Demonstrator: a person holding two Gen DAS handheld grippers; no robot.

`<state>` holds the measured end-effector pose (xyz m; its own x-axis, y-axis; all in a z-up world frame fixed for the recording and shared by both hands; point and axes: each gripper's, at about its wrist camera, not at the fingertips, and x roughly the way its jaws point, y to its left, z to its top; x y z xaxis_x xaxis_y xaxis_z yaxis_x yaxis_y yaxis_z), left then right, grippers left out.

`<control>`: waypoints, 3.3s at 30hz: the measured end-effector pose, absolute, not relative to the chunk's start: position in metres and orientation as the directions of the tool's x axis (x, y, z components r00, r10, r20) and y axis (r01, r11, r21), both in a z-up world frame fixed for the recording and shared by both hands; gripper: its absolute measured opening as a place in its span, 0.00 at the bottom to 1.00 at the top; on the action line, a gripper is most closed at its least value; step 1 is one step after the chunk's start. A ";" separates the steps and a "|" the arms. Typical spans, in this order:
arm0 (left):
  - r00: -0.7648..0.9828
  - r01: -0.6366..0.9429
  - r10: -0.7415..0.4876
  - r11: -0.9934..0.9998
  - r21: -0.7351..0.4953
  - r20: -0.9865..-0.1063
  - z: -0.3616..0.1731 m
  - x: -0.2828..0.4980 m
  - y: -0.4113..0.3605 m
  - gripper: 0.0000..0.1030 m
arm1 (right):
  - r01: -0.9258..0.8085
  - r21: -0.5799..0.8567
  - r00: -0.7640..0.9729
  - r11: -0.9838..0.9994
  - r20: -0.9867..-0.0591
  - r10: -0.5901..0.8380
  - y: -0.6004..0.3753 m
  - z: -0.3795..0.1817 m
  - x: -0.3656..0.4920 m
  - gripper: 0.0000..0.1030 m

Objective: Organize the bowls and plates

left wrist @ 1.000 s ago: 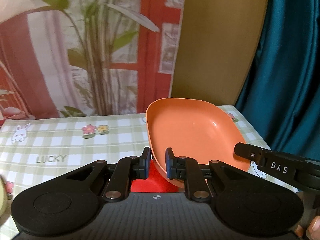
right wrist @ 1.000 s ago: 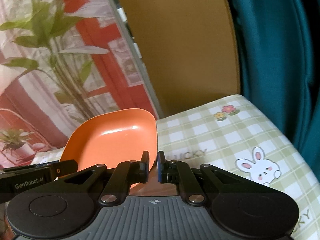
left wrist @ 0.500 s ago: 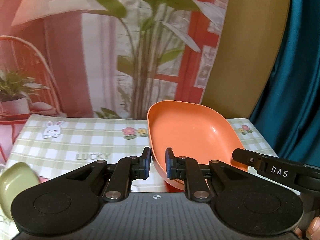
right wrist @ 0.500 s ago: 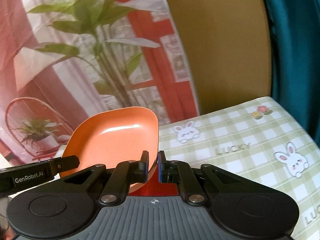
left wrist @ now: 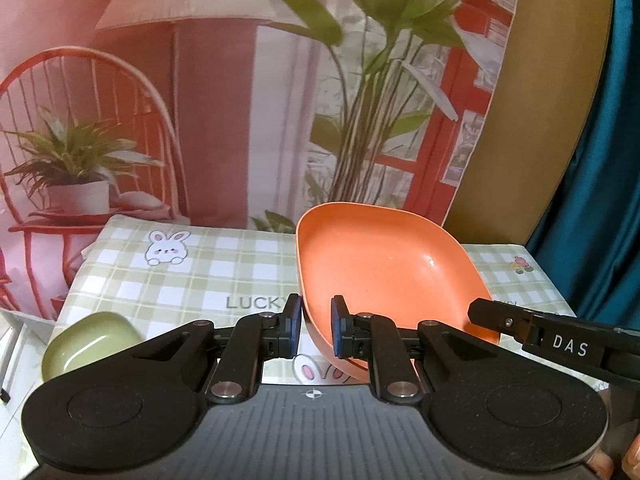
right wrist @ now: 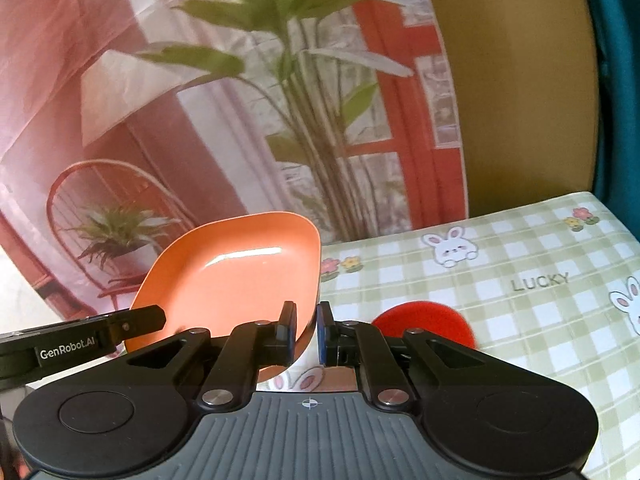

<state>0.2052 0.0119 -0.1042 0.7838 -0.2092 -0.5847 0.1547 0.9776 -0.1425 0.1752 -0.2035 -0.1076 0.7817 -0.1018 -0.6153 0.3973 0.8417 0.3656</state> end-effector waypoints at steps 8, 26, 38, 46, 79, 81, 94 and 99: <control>0.773 0.145 -0.213 0.976 -0.161 -0.597 -0.118 0.194 0.026 0.16 | 0.382 0.348 0.767 0.856 -0.636 -0.084 -0.180 -0.111 0.180 0.09; 0.785 0.141 -0.232 0.970 -0.200 -0.575 -0.147 0.144 0.012 0.16 | 0.405 0.300 0.721 0.864 -0.686 -0.100 -0.171 -0.137 0.138 0.08; 0.758 0.138 -0.251 0.964 -0.228 -0.602 -0.162 0.121 0.000 0.16 | 0.395 0.246 0.712 0.885 -0.691 -0.125 -0.175 -0.142 0.107 0.08; 0.738 0.157 -0.268 0.961 -0.229 -0.619 -0.170 0.110 -0.008 0.17 | 0.389 0.238 0.707 0.890 -0.696 -0.122 -0.179 -0.145 0.090 0.08; 0.662 0.193 -0.305 0.952 -0.238 -0.684 -0.195 0.107 -0.019 0.17 | 0.418 0.253 0.657 0.872 -0.747 -0.098 -0.191 -0.179 0.066 0.08; 0.656 0.195 -0.310 0.951 -0.242 -0.688 -0.197 0.107 -0.018 0.17 | 0.420 0.255 0.655 0.871 -0.749 -0.097 -0.192 -0.180 0.066 0.08; 0.633 0.199 -0.322 0.947 -0.253 -0.704 -0.203 0.110 -0.022 0.17 | 0.435 0.260 0.640 0.862 -0.763 -0.093 -0.195 -0.191 0.065 0.08; 0.618 0.199 -0.320 0.947 -0.251 -0.718 -0.207 0.109 -0.023 0.17 | 0.437 0.254 0.634 0.863 -0.767 -0.096 -0.195 -0.193 0.065 0.08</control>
<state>0.1088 -0.0232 -0.2069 0.6183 -0.3201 -0.7178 0.1992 0.9473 -0.2509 0.0645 -0.1954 -0.1930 0.6339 -0.0958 -0.7674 0.4374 0.8627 0.2536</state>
